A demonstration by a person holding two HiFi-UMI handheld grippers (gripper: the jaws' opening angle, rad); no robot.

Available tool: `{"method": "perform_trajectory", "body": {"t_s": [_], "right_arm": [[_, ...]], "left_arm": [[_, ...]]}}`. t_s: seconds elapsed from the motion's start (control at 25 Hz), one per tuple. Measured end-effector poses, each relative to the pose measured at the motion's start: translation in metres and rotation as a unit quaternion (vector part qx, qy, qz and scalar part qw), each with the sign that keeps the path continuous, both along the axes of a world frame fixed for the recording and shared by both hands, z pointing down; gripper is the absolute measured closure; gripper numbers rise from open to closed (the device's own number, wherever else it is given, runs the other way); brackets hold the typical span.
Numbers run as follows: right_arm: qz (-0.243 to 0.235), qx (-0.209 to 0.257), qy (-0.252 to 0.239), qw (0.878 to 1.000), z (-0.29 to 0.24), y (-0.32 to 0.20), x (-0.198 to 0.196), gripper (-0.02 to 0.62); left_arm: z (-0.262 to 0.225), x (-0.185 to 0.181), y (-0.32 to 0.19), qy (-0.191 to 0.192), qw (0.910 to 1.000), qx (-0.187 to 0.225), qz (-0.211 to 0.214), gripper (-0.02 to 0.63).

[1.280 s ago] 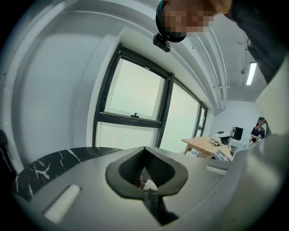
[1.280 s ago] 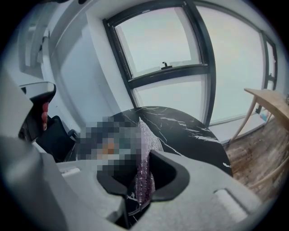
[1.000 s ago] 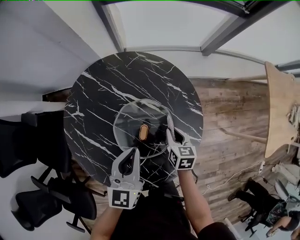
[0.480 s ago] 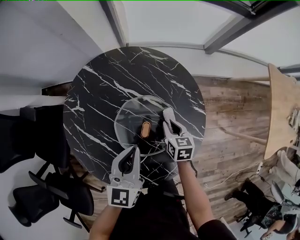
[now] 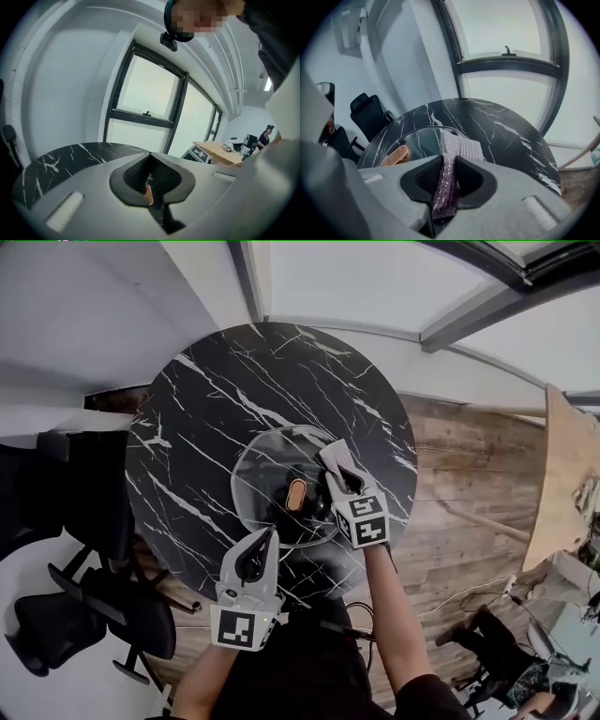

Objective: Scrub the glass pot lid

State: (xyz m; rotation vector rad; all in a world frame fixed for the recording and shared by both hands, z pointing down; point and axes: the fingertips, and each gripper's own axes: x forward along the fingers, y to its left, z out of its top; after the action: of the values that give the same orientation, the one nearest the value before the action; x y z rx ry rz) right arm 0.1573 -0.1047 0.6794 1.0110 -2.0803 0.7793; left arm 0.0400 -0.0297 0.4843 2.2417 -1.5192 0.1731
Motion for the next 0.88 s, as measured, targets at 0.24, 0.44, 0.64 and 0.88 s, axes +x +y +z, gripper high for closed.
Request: {"method": "perform_trajectory", "body": {"t_s": [0.24,0.44,0.64,0.88], "right_arm": [[-0.08,0.032,0.03,0.996,0.0,-0.003,-0.011,0.515],[-0.146,0.048,0.039,0.987,0.001,0.004,-0.021,0.515],[-0.196,0.079,0.087,0.974,0.004,0.01,-0.022,0.515],[-0.223,0.101,0.101,0.964,0.003,0.019,-0.028,0.515]], "left_arm": [[0.002,-0.002,0.004,-0.002,1.0,-0.005,0.002,0.603],[0.001,-0.005,0.009,-0.005,1.0,-0.007,-0.001,0.603],[-0.004,-0.004,0.018,-0.012,0.9998,-0.004,0.014,0.603],[-0.008,-0.009,0.023,-0.017,0.9997,-0.001,0.015,0.603]]}}
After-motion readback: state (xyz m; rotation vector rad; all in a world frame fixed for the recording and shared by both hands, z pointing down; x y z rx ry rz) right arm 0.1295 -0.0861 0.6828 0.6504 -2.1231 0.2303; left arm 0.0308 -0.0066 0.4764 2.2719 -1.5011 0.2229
